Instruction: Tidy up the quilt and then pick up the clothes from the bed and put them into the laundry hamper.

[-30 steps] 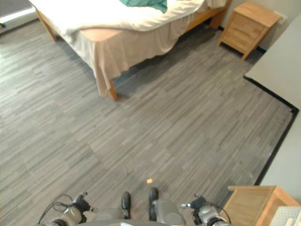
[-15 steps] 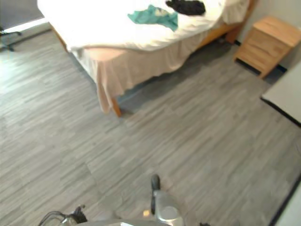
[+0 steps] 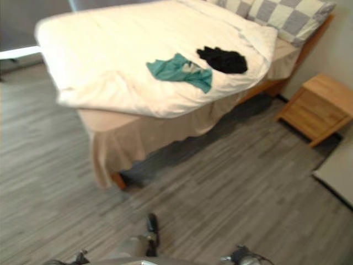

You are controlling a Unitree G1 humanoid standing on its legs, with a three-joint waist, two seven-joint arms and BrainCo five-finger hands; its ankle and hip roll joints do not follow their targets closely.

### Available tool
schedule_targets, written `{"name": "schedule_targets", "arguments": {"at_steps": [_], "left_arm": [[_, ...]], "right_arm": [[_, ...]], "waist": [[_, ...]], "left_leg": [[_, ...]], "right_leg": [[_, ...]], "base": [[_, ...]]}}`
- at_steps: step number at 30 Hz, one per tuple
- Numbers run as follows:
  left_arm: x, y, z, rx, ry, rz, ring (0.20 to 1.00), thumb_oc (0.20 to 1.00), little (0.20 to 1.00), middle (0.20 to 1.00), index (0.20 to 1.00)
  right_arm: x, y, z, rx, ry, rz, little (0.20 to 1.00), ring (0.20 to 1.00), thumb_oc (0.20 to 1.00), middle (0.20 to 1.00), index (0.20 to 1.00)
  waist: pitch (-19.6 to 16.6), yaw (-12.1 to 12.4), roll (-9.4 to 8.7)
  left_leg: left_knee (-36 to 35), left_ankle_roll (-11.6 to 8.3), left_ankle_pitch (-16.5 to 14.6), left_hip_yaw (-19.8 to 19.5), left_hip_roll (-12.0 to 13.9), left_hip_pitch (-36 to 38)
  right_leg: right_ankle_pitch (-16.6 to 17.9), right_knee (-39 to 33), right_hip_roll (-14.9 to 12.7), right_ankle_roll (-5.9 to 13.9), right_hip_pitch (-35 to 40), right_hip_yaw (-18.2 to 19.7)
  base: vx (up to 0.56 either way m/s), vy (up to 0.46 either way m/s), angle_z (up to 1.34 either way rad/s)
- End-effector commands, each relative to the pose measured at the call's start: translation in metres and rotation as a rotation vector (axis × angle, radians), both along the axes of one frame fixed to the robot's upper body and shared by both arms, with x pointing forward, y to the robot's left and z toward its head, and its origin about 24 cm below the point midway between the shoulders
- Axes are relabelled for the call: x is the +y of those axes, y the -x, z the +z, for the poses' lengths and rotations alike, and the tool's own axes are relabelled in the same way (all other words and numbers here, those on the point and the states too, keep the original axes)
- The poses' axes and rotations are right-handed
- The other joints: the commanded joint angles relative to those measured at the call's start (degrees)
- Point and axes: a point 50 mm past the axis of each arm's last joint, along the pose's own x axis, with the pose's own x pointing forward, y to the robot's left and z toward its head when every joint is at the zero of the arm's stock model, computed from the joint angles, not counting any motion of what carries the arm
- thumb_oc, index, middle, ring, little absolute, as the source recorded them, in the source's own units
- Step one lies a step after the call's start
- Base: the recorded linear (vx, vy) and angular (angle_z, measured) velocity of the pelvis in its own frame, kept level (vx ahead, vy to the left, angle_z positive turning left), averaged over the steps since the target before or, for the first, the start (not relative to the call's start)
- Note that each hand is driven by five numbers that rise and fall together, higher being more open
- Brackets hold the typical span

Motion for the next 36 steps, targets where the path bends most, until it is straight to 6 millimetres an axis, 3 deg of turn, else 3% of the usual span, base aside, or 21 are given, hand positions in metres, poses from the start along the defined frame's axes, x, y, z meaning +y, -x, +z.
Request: {"name": "schedule_targets", "arguments": {"at_steps": [1, 2, 3, 4, 5, 6, 7, 9, 15, 19, 22, 23, 25, 26, 28, 30, 31, 33, 34, 35, 36], "left_arm": [[0.002, -0.047, 0.011, -0.142, -0.014, 0.022, 1.000, 1.000, 1.000, 1.000, 1.000], [0.002, -0.047, 0.011, -0.142, -0.014, 0.022, 1.000, 1.000, 1.000, 1.000, 1.000], [0.005, -0.049, 0.013, -0.146, -0.024, 0.002, 1.000, 1.000, 1.000, 1.000, 1.000], [0.005, -0.049, 0.013, -0.146, -0.024, 0.002, 1.000, 1.000, 1.000, 1.000, 1.000], [0.005, -0.053, 0.014, -0.151, -0.028, -0.024, 1.000, 1.000, 1.000, 1.000, 1.000], [0.005, -0.056, 0.015, -0.159, -0.029, -0.033, 1.000, 1.000, 1.000, 1.000, 1.000], [0.004, -0.056, 0.015, -0.159, -0.028, -0.033, 1.000, 1.000, 1.000, 1.000, 1.000], [0.007, -0.057, 0.016, -0.171, -0.035, -0.022, 1.000, 1.000, 1.000, 1.000, 1.000], [0.000, -0.040, 0.009, -0.201, 0.016, 0.142, 1.000, 1.000, 1.000, 1.000, 1.000], [0.000, -0.033, 0.008, -0.241, 0.038, 0.287, 1.000, 1.000, 1.000, 1.000, 1.000], [0.005, -0.014, 0.005, -0.286, 0.056, 0.541, 1.000, 1.000, 1.000, 1.000, 1.000], [0.015, -0.003, 0.008, -0.382, 0.057, 0.777, 1.000, 1.000, 1.000, 1.000, 1.000], [0.041, 0.001, 0.021, -0.600, 0.020, 1.052, 1.000, 1.000, 1.000, 1.000, 1.000], [0.041, 0.001, 0.021, -0.599, 0.020, 1.052, 1.000, 1.000, 1.000, 1.000, 1.000], [0.062, -0.014, 0.040, -0.790, 0.003, 1.074, 1.000, 1.000, 1.000, 1.000, 1.000], [0.071, -0.018, 0.048, -0.838, -0.008, 1.067, 1.000, 1.000, 1.000, 1.000, 1.000], [0.086, -0.044, 0.072, -0.979, -0.013, 0.979, 1.000, 1.000, 1.000, 1.000, 1.000], [0.096, -0.083, 0.107, -1.142, 0.000, 0.808, 1.000, 1.000, 1.000, 1.000, 1.000], [0.096, -0.084, 0.107, -1.142, 0.000, 0.808, 1.000, 1.000, 1.000, 1.000, 1.000], [0.097, -0.124, 0.146, -1.246, -0.005, 0.562, 1.000, 1.000, 1.000, 1.000, 1.000], [0.097, -0.125, 0.147, -1.246, -0.005, 0.562, 1.000, 1.000, 1.000, 1.000, 1.000]], "right_arm": [[-0.010, -0.050, 0.018, -0.144, 0.030, 0.012, 1.000, 1.000, 1.000, 1.000, 1.000], [-0.010, -0.050, 0.018, -0.144, 0.030, 0.012, 1.000, 1.000, 1.000, 1.000, 1.000], [-0.008, -0.053, 0.019, -0.157, 0.022, 0.023, 1.000, 1.000, 1.000, 1.000, 1.000], [-0.008, -0.053, 0.019, -0.157, 0.023, 0.023, 1.000, 1.000, 1.000, 1.000, 1.000], [-0.010, -0.053, 0.020, -0.158, 0.022, 0.008, 1.000, 1.000, 1.000, 1.000, 1.000], [-0.011, -0.052, 0.019, -0.154, 0.023, 0.000, 1.000, 1.000, 1.000, 1.000, 1.000], [-0.011, -0.052, 0.019, -0.154, 0.024, 0.000, 1.000, 1.000, 1.000, 1.000, 1.000], [-0.012, -0.046, 0.017, -0.125, 0.029, 0.002, 1.000, 1.000, 1.000, 1.000, 1.000], [-0.027, -0.028, 0.014, -0.053, 0.089, 0.009, 1.000, 1.000, 1.000, 1.000, 1.000], [-0.040, -0.017, 0.015, -0.022, 0.127, -0.011, 1.000, 1.000, 1.000, 1.000, 1.000], [-0.046, -0.005, 0.014, -0.003, 0.141, -0.044, 1.000, 1.000, 1.000, 1.000, 1.000], [-0.045, -0.001, 0.012, -0.007, 0.134, -0.062, 1.000, 1.000, 1.000, 1.000, 1.000], [-0.040, 0.010, 0.009, -0.005, 0.119, -0.081, 1.000, 1.000, 1.000, 1.000, 1.000], [-0.040, 0.010, 0.009, -0.005, 0.119, -0.081, 1.000, 1.000, 1.000, 1.000, 1.000], [-0.037, 0.014, 0.008, -0.016, 0.115, -0.064, 1.000, 1.000, 1.000, 1.000, 1.000], [-0.036, 0.015, 0.008, -0.021, 0.112, -0.055, 1.000, 1.000, 1.000, 1.000, 1.000], [-0.035, 0.018, 0.008, -0.030, 0.106, -0.041, 1.000, 1.000, 1.000, 1.000, 1.000], [-0.035, 0.017, 0.008, -0.040, 0.102, -0.031, 1.000, 1.000, 1.000, 1.000, 1.000], [-0.034, 0.017, 0.008, -0.041, 0.102, -0.031, 1.000, 1.000, 1.000, 1.000, 1.000], [-0.037, 0.013, 0.010, -0.054, 0.099, -0.026, 1.000, 1.000, 1.000, 1.000, 1.000], [-0.037, 0.013, 0.010, -0.055, 0.099, -0.026, 1.000, 1.000, 1.000, 1.000, 1.000]], "waist": [[7.2, -0.7, 1.39], [7.2, -0.7, 1.51], [7.4, -1.5, 1.65], [7.4, -1.5, 1.74], [7.2, -2.6, 1.41], [7.2, -3.1, 1.30], [7.3, -3.1, 1.36], [6.8, -3.1, 1.11], [4.7, -2.5, 2.74], [4.5, -2.5, 2.81], [3.8, -2.3, 3.75], [3.6, -2.1, 4.02], [2.8, -2.1, 4.30], [2.6, -2.1, 4.27], [2.2, -2.1, 4.28], [2.2, -2.1, 4.18], [2.3, -2.3, 3.93], [3.1, -2.5, 3.68], [3.1, -2.5, 3.64], [4.1, -3.0, 3.43], [4.0, -3.0, 3.39]], "left_leg": [[0.6, -10.22, -8.6, -2.0, 4.2, 9.2], [0.6, -10.26, -8.6, -2.0, 4.4, 9.1], [0.1, -11.44, -9.7, -3.2, 4.6, 11.3], [0.1, -11.47, -9.6, -3.2, 4.7, 11.1], [-0.6, -12.73, -10.7, -4.6, 4.7, 12.6], [-0.7, -13.27, -11.1, -5.4, 5.0, 13.0], [-0.6, -13.28, -11.2, -5.5, 5.0, 13.1], [-0.6, -14.47, -11.9, -6.4, 6.6, 14.8], [-1.6, -16.63, -9.4, -9.7, 8.5, 13.8], [1.0, -16.92, -9.8, -8.6, 8.3, 11.2], [0.1, -17.63, -8.4, -5.8, 8.9, 11.7], [-1.1, -17.96, -7.8, -6.3, 9.1, 12.5], [-3.2, -18.18, -7.6, -5.5, 9.3, 14.3], [-3.2, -18.16, -7.5, -5.6, 9.3, 14.1], [-3.8, -18.37, -7.8, -4.9, 9.6, 15.1], [-3.9, -18.41, -8.1, -4.6, 9.7, 15.5], [-3.9, -18.60, -8.5, -4.3, 9.9, 16.0], [-3.9, -18.78, -8.9, -3.9, 10.1, 16.3], [-3.9, -18.75, -8.8, -3.9, 10.1, 16.1], [-3.9, -18.86, -8.8, -3.5, 10.2, 15.6], [-3.9, -18.84, -8.6, -3.5, 10.2, 15.4]], "right_leg": [[9.5, -17.2, -10.7, 3.87, -6.0, 2.9], [9.7, -17.5, -10.6, 3.80, -5.9, 2.8], [7.6, -26.9, -11.2, 2.83, -6.1, 2.9], [7.8, -27.2, -11.1, 2.77, -6.1, 2.8], [9.7, -38.7, -11.4, 3.73, -7.3, 6.7], [11.7, -42.3, -11.9, 4.68, -7.6, 9.3], [11.8, -42.6, -11.9, 4.70, -7.3, 9.2], [13.7, -43.9, -12.2, 5.44, -7.8, 12.7], [13.2, -49.4, -10.5, 3.66, -2.7, 8.1], [11.9, -49.9, -11.5, 3.29, -1.2, 4.5], [10.9, -49.7, -11.3, 2.83, 0.9, 1.5], [10.6, -49.5, -11.3, 2.86, 2.0, 0.4], [10.6, -49.8, -11.3, 3.22, 3.0, -0.4], [10.7, -49.8, -11.3, 3.21, 2.8, -0.4], [10.6, -49.9, -11.4, 3.56, 3.1, -0.5], [10.5, -49.9, -11.5, 3.64, 3.3, -0.3], [10.5, -49.9, -11.6, 3.85, 3.4, -0.2], [10.6, -49.9, -11.6, 4.17, 3.3, 0.0], [10.8, -49.9, -11.6, 4.14, 3.1, 0.0], [11.1, -49.9, -11.6, 4.41, 2.5, 0.4], [11.3, -49.9, -11.6, 4.38, 2.2, 0.4]], "base": [[0.29, -0.036, 0.06], [0.40, -0.161, 0.65], [0.27, -0.128, 0.82], [0.53, -0.313, 1.24], [0.34, -0.280, 1.02], [0.35, -0.277, 1.08], [0.18, -0.201, 0.86], [0.24, -0.368, 1.22], [0.14, -0.247, 0.56], [0.02, -0.109, 0.37], [0.07, -0.027, 0.61], [0.10, 0.020, 0.44], [0.14, 0.031, 0.13], [0.12, 0.025, 0.01], [0.07, 0.028, 0.01], [0.04, 0.020, 0.02], [0.03, 0.012, -0.02], [0.01, 0.009, -0.07], [-0.06, 0.002, -0.12], [-0.06, 0.001, -0.11], [-0.09, 0.003, -0.09]]}}
